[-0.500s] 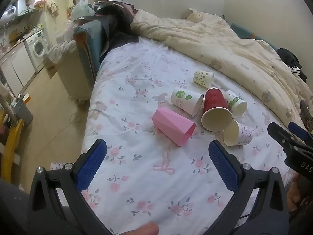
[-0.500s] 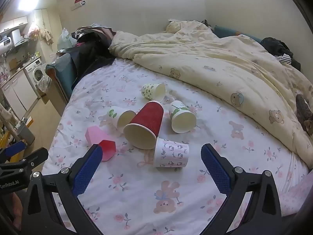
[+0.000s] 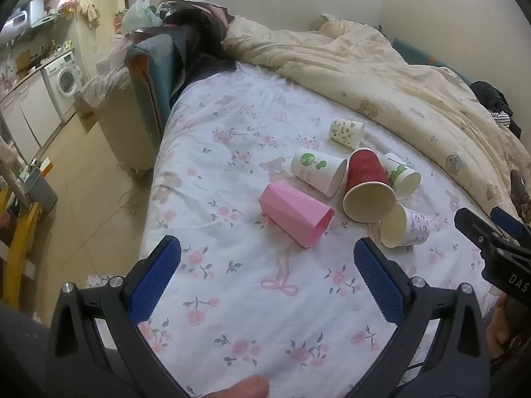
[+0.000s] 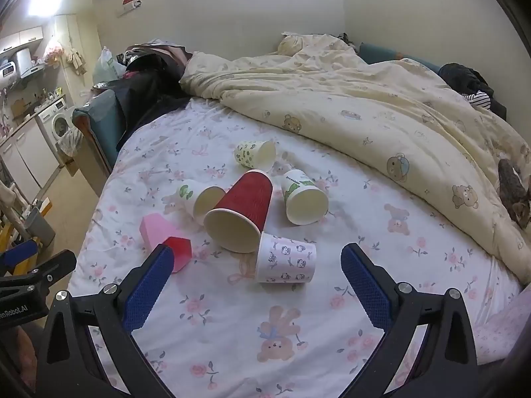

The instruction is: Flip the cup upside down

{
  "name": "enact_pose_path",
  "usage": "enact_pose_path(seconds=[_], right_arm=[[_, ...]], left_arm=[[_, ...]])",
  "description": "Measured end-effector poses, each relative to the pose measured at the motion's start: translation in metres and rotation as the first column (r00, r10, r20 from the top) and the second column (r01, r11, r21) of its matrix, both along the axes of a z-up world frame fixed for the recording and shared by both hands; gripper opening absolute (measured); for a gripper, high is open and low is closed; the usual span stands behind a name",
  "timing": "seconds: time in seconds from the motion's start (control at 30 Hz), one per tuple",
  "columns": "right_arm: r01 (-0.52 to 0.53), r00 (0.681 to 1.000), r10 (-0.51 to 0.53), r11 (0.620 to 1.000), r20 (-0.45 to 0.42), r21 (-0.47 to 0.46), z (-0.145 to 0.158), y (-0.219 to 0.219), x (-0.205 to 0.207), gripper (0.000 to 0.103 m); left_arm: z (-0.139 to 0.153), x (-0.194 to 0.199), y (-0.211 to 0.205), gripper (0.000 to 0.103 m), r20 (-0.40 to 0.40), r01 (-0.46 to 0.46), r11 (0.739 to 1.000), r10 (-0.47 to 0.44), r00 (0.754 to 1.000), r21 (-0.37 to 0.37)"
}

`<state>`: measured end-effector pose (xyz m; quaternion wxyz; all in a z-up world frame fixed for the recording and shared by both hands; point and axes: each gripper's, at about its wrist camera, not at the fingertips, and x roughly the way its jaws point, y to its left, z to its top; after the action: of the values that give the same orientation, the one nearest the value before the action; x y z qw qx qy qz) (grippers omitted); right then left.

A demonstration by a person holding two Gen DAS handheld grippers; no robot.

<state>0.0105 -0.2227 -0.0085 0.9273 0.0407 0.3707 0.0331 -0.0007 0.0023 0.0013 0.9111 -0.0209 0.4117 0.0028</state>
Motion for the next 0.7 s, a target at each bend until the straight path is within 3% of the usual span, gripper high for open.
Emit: enact_pose_path(seconds=[0.7], right_arm=[[0.001, 1.0, -0.001, 1.0, -0.002, 0.005, -0.0007, 0.0009, -0.0006, 0.103]], left_arm=[[-0.0003, 0.0015, 0.0014, 0.103, -0.002, -0.002, 1.0, 0.002, 1.0, 0.005]])
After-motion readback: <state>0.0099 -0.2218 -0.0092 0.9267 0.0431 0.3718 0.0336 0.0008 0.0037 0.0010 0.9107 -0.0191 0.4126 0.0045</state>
